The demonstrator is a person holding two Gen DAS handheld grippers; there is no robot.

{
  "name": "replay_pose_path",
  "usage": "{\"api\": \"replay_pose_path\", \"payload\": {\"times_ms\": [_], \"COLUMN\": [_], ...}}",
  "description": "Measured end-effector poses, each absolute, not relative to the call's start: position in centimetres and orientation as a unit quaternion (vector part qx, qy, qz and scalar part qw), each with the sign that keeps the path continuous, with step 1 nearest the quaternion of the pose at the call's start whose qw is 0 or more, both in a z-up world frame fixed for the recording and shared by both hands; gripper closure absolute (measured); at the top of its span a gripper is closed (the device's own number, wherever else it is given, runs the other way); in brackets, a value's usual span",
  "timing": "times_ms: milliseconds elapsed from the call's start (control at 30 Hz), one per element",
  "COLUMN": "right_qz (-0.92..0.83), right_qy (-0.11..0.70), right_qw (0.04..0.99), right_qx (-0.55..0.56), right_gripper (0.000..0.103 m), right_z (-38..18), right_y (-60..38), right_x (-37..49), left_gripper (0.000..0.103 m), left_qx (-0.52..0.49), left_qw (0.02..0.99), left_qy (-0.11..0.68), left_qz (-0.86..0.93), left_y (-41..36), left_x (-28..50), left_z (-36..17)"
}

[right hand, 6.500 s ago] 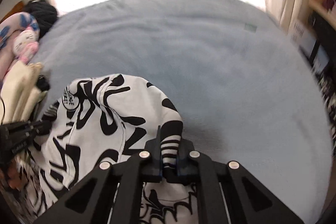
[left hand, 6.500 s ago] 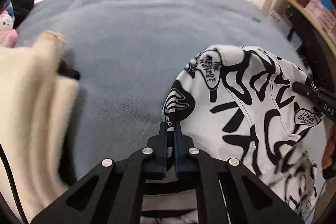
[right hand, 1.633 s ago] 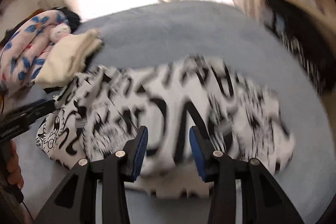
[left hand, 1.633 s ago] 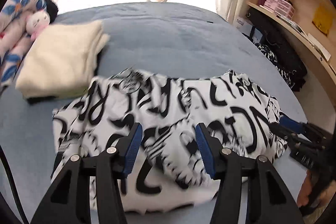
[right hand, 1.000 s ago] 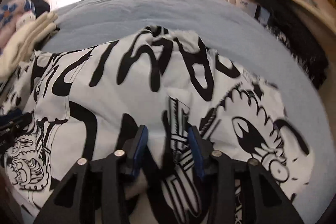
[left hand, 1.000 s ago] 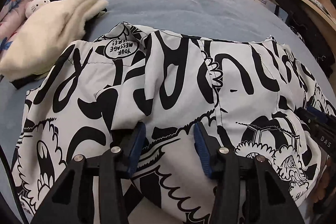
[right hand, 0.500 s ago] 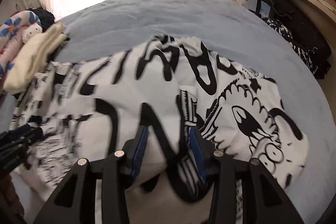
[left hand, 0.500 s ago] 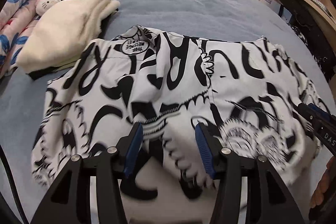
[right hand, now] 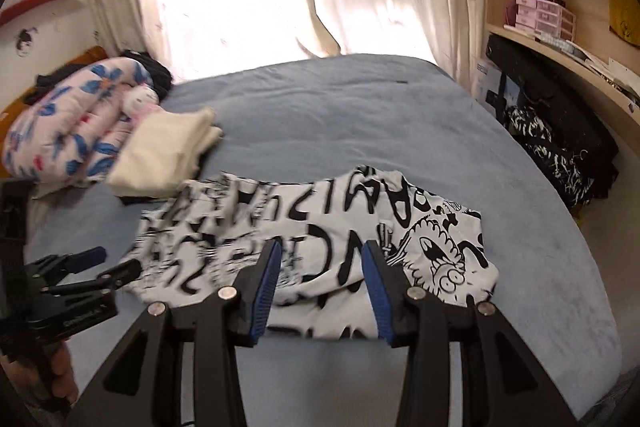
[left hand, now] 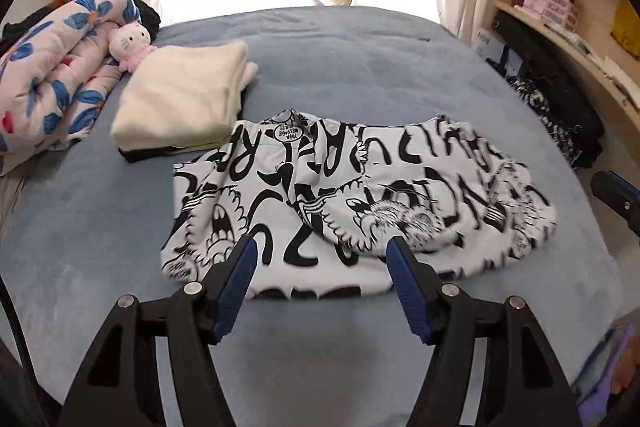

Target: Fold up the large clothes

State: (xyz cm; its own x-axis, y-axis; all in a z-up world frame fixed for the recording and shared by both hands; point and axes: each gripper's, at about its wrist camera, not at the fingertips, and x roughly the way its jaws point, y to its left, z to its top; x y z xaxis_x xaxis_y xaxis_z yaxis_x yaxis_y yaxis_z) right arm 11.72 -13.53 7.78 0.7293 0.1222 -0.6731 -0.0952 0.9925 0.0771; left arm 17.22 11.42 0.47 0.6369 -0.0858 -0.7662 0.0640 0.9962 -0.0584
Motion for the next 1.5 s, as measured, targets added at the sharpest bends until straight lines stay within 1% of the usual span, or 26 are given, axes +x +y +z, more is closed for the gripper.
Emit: {"api": "replay_pose_path", "payload": {"times_ms": [67,133,167,200,233,333,433,533,633,800,933,1233,1500], "right_qz": [0.061,0.063,0.059,0.054,0.052,0.044,0.042,0.040,0.031,0.032,0.045,0.049,0.057], "right_qy": [0.353,0.338,0.328,0.322,0.317,0.306,0.316,0.330,0.325,0.310,0.305,0.328,0.354], "right_qw": [0.934,0.939,0.943,0.945,0.947,0.950,0.947,0.942,0.945,0.950,0.951,0.943,0.933], "right_qx": [0.012,0.001,-0.008,-0.015,-0.020,-0.037,-0.042,-0.035,-0.027,-0.011,0.001,0.001,-0.005], "right_gripper": [0.061,0.060,0.059,0.053,0.048,0.046,0.046,0.046,0.046,0.046,0.046,0.046,0.046], "right_z": [9.2,10.6,11.3,11.6,11.8,11.3,9.3,5.9,2.9,-0.5,-1.5,-4.2,-6.6], "right_y": [-13.4,-13.2,-13.0,-12.9,-12.7,-12.0,-11.3,-10.5,-9.9,-8.8,-8.3,-7.1,-5.9], "right_x": [9.8,7.6,6.4,5.7,5.2,4.3,4.6,5.5,5.8,6.3,7.4,11.9,15.2], "left_gripper": [0.037,0.032,0.030,0.027,0.027,0.026,0.026,0.026,0.026,0.026,0.026,0.026,0.026], "left_qx": [-0.013,-0.010,-0.009,-0.009,-0.008,-0.002,-0.016,-0.058,-0.099,-0.186,-0.243,-0.319,-0.375], "left_qw": [0.908,0.911,0.913,0.913,0.914,0.913,0.899,0.879,0.865,0.846,0.834,0.823,0.820], "left_qy": [0.417,0.409,0.406,0.405,0.403,0.407,0.437,0.473,0.490,0.498,0.496,0.470,0.429], "left_qz": [-0.043,-0.044,-0.043,-0.043,-0.042,-0.033,-0.025,-0.029,-0.031,-0.032,-0.024,-0.036,-0.048], "left_y": [12.0,12.5,12.8,13.0,13.2,13.9,15.0,16.5,17.7,20.0,21.2,23.0,24.3], "left_x": [15.4,13.8,12.9,12.3,11.7,10.5,10.8,11.7,12.6,14.5,16.4,21.2,25.8], "left_z": [1.7,2.6,3.0,3.1,3.2,2.2,-0.3,-3.6,-7.2,-13.1,-16.1,-19.8,-21.5]}}
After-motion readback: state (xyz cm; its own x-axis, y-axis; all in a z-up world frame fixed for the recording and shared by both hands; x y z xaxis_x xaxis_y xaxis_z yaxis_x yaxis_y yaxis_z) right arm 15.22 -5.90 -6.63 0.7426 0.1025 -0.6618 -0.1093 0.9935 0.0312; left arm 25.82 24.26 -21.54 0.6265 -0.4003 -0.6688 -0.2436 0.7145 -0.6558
